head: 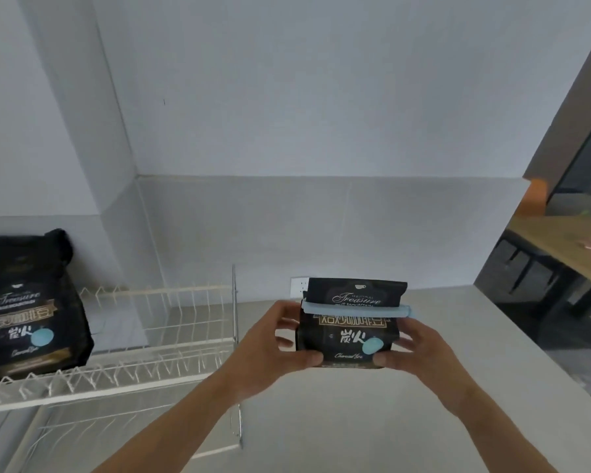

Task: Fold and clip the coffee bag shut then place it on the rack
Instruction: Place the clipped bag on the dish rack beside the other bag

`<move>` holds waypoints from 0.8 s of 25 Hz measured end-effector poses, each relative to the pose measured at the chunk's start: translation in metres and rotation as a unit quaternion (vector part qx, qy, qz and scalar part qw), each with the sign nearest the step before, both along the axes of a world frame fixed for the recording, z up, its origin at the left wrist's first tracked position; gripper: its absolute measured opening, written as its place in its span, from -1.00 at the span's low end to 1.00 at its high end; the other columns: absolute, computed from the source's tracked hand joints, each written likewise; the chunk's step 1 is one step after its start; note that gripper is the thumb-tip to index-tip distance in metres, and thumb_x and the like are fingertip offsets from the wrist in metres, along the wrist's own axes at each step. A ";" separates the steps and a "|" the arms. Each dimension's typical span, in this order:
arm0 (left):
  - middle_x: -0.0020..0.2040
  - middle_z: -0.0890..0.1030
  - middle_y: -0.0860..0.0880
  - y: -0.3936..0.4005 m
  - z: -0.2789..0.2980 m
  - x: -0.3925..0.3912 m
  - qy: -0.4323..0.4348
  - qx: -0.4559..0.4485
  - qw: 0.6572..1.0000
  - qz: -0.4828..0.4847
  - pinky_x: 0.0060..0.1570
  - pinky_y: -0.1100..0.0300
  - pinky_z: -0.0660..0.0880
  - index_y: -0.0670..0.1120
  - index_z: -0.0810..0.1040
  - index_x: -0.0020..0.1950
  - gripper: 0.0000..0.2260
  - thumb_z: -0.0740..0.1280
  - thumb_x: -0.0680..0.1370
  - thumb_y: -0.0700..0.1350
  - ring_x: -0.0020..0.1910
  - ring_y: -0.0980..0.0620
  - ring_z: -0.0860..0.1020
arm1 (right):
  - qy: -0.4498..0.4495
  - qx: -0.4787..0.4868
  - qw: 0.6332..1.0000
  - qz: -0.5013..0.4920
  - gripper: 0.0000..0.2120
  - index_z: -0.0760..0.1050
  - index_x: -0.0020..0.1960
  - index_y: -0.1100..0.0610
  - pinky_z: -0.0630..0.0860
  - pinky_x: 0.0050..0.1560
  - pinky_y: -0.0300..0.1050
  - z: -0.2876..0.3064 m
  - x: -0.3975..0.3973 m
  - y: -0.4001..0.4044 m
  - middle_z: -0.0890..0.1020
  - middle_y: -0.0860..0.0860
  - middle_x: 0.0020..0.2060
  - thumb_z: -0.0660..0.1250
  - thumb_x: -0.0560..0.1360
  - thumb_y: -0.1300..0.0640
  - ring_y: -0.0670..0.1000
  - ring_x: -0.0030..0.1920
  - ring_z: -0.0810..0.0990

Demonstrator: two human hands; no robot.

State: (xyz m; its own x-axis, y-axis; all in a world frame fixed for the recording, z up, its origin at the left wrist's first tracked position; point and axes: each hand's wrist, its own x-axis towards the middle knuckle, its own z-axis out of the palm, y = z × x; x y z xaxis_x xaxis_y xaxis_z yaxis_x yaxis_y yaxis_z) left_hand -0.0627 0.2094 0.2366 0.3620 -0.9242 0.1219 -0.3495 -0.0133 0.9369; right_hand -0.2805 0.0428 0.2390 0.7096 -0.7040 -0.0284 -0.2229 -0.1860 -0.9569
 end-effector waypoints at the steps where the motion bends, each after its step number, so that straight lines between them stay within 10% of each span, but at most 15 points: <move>1: 0.11 0.58 0.28 0.004 0.016 0.011 0.000 -0.021 1.000 0.003 0.10 0.11 0.55 0.20 0.45 0.13 -0.52 0.57 0.30 -0.01 0.16 0.21 0.53 | -0.015 -0.014 1.000 0.006 -0.40 0.60 0.10 -0.13 0.46 0.29 0.18 0.016 0.013 0.003 0.67 -0.14 0.11 0.62 0.07 -0.07 -0.01 0.21 0.57; 11: 0.13 0.61 0.09 0.095 0.069 0.147 0.023 -0.091 0.991 0.091 0.02 -0.01 0.64 0.17 0.50 0.20 -0.44 0.59 0.26 -0.06 0.13 0.06 0.58 | -0.096 -0.070 0.987 0.107 -0.52 0.59 0.08 -0.10 0.55 0.17 0.07 0.067 0.184 0.064 0.70 -0.13 0.00 0.60 0.19 -0.05 -0.03 0.09 0.65; 15: 0.15 0.62 0.11 0.145 0.053 0.199 0.008 -0.074 0.983 0.167 0.12 -0.06 0.57 0.22 0.49 0.21 -0.42 0.60 0.25 -0.01 0.13 0.11 0.59 | -0.092 -0.057 0.983 0.149 -0.56 0.56 0.11 -0.16 0.54 -0.06 -0.26 0.053 0.256 0.101 0.69 -0.21 0.00 0.55 0.26 -0.08 -0.13 0.09 0.62; 20: 0.15 0.64 0.16 0.186 0.014 0.242 -0.017 0.012 0.977 0.214 0.26 0.00 0.47 0.19 0.47 0.24 -0.42 0.59 0.32 -0.16 0.16 0.17 0.58 | -0.050 -0.039 0.982 0.178 -0.55 0.56 0.14 -0.11 0.51 0.06 -0.07 0.019 0.311 0.135 0.69 -0.16 0.05 0.58 0.29 0.04 -0.06 0.12 0.59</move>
